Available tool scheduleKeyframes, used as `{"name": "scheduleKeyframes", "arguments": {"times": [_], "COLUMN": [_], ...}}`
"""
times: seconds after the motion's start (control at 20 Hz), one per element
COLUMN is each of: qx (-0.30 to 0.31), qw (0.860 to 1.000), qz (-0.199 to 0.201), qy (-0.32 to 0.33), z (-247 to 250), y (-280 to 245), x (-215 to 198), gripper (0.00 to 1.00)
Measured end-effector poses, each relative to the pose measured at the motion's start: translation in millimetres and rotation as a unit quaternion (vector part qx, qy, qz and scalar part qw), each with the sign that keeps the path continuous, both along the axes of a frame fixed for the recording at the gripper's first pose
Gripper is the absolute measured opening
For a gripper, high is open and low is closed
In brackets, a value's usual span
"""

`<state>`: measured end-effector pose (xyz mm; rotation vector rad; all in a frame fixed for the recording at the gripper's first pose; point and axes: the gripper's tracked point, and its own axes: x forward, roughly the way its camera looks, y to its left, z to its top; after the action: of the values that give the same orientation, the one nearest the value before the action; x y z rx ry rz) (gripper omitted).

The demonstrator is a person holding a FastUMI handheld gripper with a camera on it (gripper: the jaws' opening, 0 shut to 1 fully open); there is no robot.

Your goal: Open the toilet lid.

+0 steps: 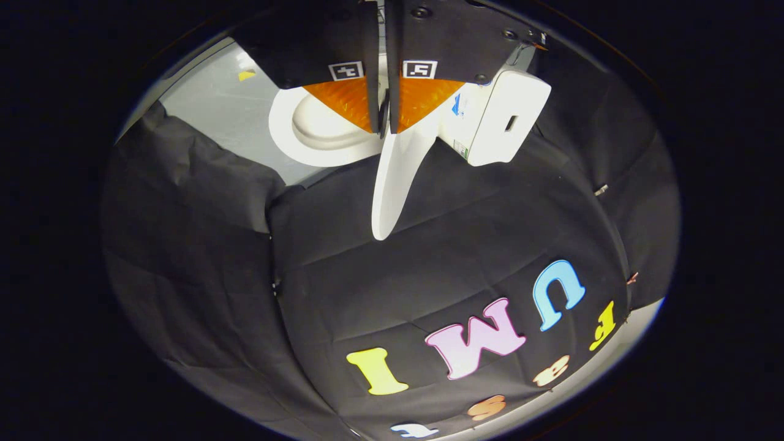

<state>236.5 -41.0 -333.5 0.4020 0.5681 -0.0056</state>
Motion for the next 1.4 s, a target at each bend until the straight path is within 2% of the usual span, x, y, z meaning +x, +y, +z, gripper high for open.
{"name": "scheduleKeyframes", "arguments": {"times": [0.2,0.85,1.4], "qx": [-0.040,-0.137,-0.187], "qw": [0.999,0.988,0.974], "qz": [0.000,0.035,0.087], "qy": [-0.009,-0.062,-0.099], "z": [14.5,66.5,87.3], "y": [20.3,122.3,235.4], "x": [2.3,3.1,0.8], "gripper": [0.09,0.10,0.13]}}
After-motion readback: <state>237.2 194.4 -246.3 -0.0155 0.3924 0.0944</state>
